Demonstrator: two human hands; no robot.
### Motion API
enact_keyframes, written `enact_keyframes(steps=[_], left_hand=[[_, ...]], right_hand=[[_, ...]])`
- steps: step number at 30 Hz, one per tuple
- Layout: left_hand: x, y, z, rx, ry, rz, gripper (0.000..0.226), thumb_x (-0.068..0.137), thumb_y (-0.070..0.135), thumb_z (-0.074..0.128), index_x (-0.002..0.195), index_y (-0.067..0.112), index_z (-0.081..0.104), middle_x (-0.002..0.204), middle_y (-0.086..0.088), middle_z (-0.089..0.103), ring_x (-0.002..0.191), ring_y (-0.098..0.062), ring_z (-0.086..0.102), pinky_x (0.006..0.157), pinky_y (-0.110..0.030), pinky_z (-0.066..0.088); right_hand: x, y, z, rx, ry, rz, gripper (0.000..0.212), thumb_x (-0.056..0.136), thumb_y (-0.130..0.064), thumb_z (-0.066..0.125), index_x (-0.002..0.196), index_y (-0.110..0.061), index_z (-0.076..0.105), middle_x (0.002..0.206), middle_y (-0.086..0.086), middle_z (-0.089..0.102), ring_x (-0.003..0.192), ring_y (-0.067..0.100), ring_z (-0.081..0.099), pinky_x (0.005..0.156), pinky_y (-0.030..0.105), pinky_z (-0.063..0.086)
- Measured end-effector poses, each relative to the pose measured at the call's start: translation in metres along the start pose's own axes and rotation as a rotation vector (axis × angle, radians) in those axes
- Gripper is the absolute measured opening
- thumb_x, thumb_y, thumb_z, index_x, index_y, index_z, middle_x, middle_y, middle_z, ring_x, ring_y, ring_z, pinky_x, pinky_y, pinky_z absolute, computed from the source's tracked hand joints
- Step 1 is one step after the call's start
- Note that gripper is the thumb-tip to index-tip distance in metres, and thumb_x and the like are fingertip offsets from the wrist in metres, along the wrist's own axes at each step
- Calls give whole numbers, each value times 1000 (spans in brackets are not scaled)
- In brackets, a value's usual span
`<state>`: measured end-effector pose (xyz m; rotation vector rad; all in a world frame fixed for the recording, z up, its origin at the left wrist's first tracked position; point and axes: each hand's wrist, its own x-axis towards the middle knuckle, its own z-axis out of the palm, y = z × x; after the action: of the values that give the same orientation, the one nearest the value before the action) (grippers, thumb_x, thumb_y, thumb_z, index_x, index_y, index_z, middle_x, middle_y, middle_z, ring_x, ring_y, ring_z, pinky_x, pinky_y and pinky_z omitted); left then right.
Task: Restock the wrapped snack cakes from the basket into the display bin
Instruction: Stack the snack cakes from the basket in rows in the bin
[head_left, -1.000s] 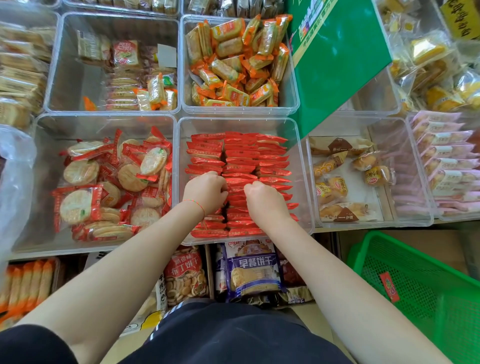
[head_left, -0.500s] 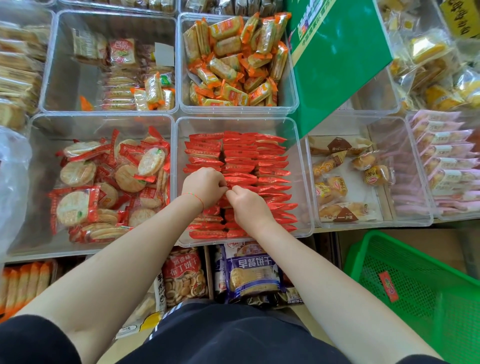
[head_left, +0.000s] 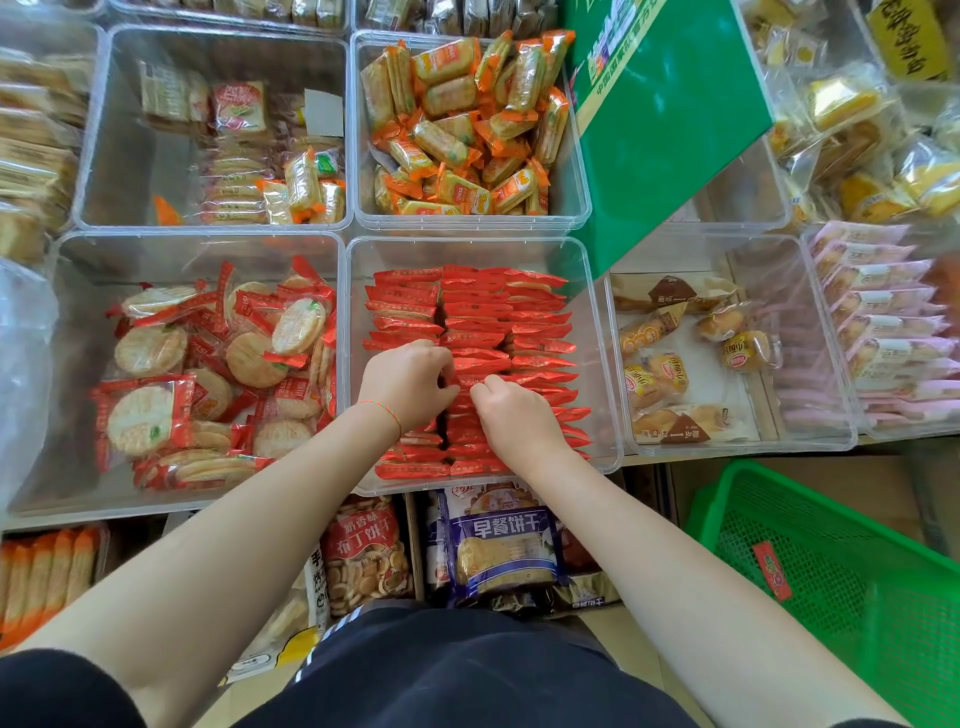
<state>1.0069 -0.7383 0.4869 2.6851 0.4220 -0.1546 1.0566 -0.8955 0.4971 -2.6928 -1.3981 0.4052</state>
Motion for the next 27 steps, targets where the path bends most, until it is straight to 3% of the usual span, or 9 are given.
enact_keyframes(steps=[3,10,14,17,20,23,27], left_hand=[[-1,3,2,10,0,40,20,86,38,64,102,26,67,97,4,64,88,-20,63,68,-31,51],[6,4,1,24,-10,27,14,88,31,61,97,26,70,99,3,64,89,-21,63,70,-33,52],[2,1,-1,83,-19,89,19,90,34,59,102,24,70,99,2,63,89,-23,64,68,-33,52],[-2,-4,-1,148,-30,145,22,91,33,58,107,23,67,100,0,60,87,-23,63,64,-33,51],[-5,-6,-2,167,-19,121,21,93,34,56,106,21,66,101,2,59,86,-21,63,62,-33,51],[-6,-4,-2,107,15,103,22,94,35,56,101,19,70,96,1,61,81,-22,63,62,-33,52],[-9,-6,-5,96,48,95,24,95,34,53,95,20,71,90,2,61,74,-21,62,57,-30,48]], right_hand=[[-1,-2,2,30,32,-9,10,84,6,57,89,-2,60,79,12,55,63,34,57,50,33,30],[2,-16,8,68,41,-47,16,86,4,52,98,2,64,89,17,60,74,38,62,53,38,37],[3,-5,10,38,7,-12,13,92,-3,49,95,-3,62,92,11,58,79,35,61,57,36,38],[3,5,7,98,41,36,19,97,-15,47,97,-8,64,91,6,60,79,30,62,61,38,49],[7,15,1,167,163,123,17,97,-12,48,100,-7,64,94,7,60,75,28,59,57,40,50],[11,23,-2,119,91,164,18,96,-9,46,108,-9,60,104,6,56,83,26,58,62,42,51],[18,21,-1,117,76,157,13,98,-14,49,103,-9,60,100,5,57,80,27,59,62,42,52]])
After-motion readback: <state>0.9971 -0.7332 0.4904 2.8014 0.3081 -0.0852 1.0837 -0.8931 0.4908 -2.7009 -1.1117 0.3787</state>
